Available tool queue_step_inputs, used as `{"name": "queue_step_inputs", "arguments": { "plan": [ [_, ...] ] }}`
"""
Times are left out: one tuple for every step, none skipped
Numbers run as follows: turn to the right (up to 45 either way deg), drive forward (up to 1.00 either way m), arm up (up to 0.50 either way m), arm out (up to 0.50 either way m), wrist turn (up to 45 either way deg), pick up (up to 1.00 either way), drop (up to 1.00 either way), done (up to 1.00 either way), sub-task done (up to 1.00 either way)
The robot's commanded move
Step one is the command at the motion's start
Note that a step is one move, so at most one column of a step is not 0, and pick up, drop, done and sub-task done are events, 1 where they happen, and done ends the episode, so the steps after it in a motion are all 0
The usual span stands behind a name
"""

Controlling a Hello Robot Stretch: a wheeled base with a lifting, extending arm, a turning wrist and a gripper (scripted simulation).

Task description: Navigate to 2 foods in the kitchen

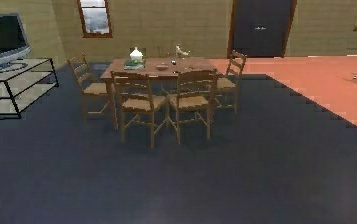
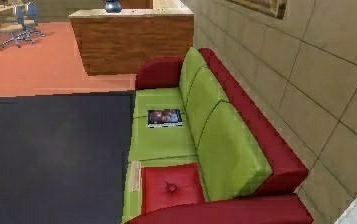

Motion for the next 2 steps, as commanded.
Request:
{"name": "queue_step_inputs", "arguments": {
  "plan": [
    [0.0,0.35,0.0,0.0,0.0,0.0,0.0,0.0,0.0],
    [45.0,0.0,0.0,0.0,0.0,0.0,0.0,0.0,0.0]
  ]
}}
